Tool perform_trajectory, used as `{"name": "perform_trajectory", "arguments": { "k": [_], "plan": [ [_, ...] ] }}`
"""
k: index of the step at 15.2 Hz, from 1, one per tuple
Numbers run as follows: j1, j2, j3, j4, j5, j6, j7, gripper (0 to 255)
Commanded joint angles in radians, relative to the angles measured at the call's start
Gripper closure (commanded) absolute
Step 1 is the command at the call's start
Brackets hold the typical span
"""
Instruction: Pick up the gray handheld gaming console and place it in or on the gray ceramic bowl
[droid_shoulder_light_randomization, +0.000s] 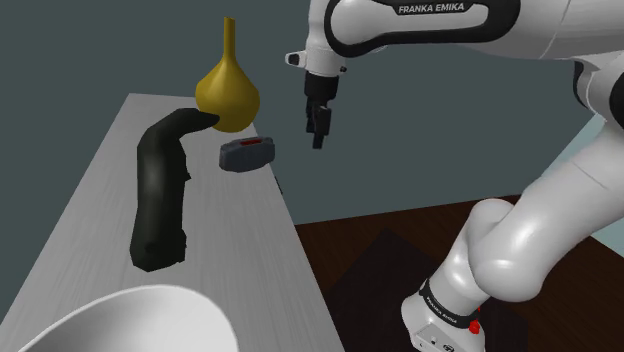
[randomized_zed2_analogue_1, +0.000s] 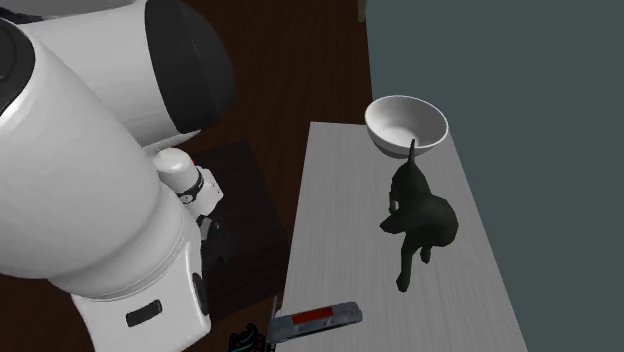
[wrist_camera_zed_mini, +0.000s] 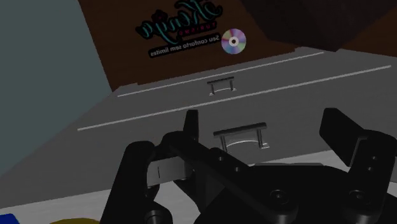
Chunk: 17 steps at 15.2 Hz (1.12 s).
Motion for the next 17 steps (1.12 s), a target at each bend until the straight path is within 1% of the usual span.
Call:
{"name": "perform_trajectory", "arguments": {
  "k": [1,11,17],
  "plan": [
    [0.019,0.060,0.005,0.061,0.004,0.012,-0.073,0],
    [0.104,0.304,0.075,0.340,0.020,0.034,-0.367,0],
    [0.104,0.307,0.076,0.263,0.020,0.114,-0.367,0]
  ]
}}
